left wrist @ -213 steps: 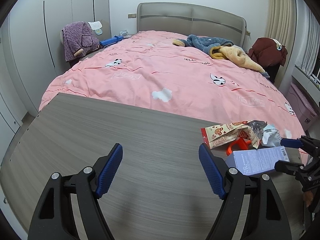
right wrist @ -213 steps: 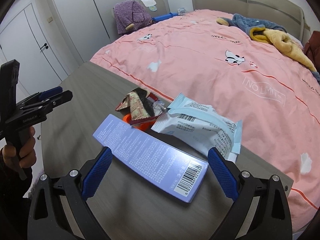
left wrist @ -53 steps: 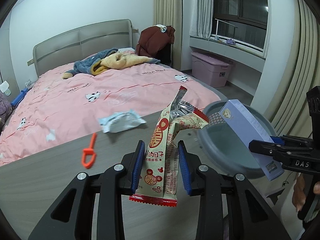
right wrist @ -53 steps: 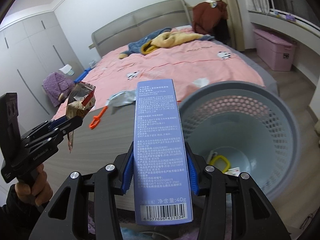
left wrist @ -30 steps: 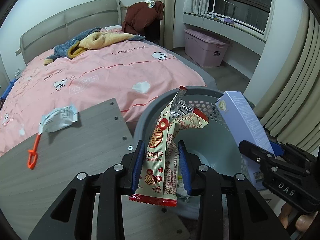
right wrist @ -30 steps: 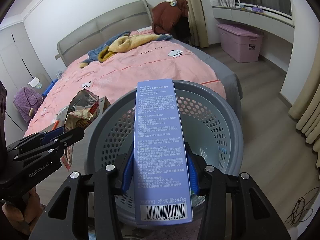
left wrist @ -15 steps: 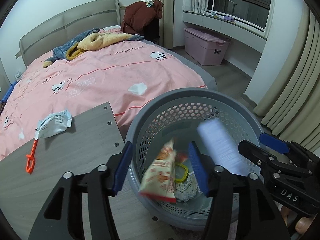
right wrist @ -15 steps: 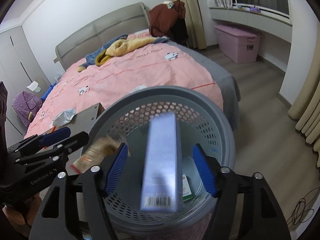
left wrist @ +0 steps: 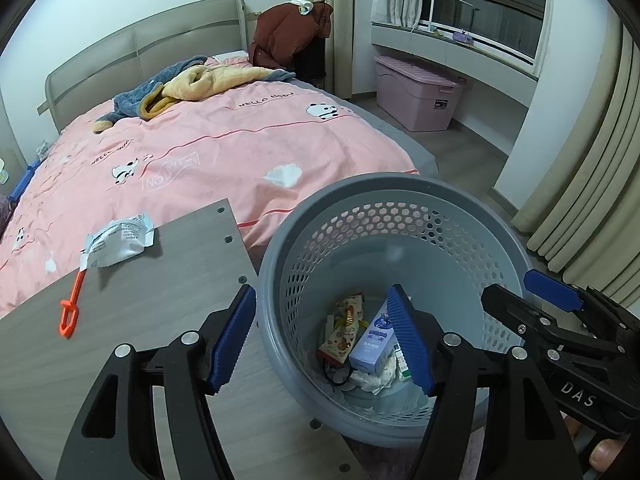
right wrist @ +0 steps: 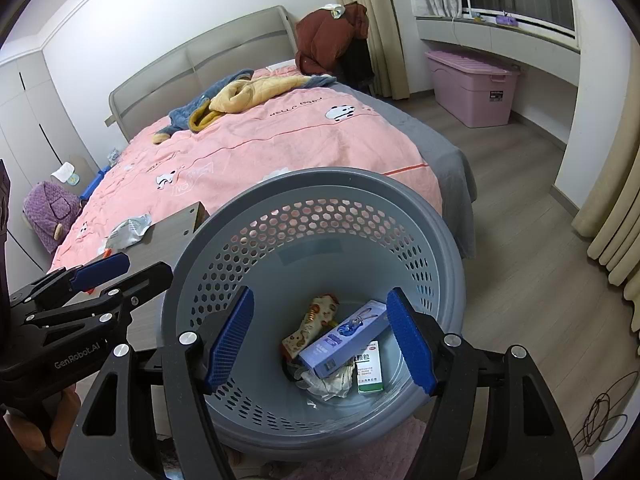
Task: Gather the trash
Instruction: 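Open both grippers to drop the snack bag and lavender box into the basket, then move both grippers back over the board toward the orange piece and wrapper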
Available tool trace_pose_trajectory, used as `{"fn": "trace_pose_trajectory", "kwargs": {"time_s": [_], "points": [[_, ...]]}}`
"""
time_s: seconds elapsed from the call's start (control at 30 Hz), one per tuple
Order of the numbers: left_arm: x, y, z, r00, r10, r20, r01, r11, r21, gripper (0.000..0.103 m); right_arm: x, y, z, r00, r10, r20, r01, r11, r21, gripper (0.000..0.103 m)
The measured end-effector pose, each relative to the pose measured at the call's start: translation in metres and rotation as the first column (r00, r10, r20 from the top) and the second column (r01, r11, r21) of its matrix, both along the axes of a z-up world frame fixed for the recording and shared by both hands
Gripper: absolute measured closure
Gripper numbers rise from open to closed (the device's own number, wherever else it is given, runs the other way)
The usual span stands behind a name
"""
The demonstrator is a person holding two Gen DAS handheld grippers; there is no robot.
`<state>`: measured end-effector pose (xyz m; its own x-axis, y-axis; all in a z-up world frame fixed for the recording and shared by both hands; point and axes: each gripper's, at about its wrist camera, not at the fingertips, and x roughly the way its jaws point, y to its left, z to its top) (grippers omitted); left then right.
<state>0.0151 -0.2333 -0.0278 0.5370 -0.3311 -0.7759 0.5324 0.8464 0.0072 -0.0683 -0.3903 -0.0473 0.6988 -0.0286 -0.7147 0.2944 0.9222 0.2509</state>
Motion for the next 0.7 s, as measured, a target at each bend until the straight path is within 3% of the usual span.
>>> {"fn": "trace_pose_trajectory", "kwargs": {"time_s": [0.3,0.7], "points": [[-0.002,0.013,0.002,1.000,0.024,0.013,-0.023,1.000,-0.011,0.034,0.000,0.006,0.001,1.000,0.007,0.001,-0.007,1.000,-0.005,0.034],[0.003,0.044,0.008,0.998,0.062,0.019,-0.061,0.997,-0.044,0.029,0.008,0.021,0.009,1.000,0.023,0.020,-0.022,1.000,-0.021,0.018]]}}
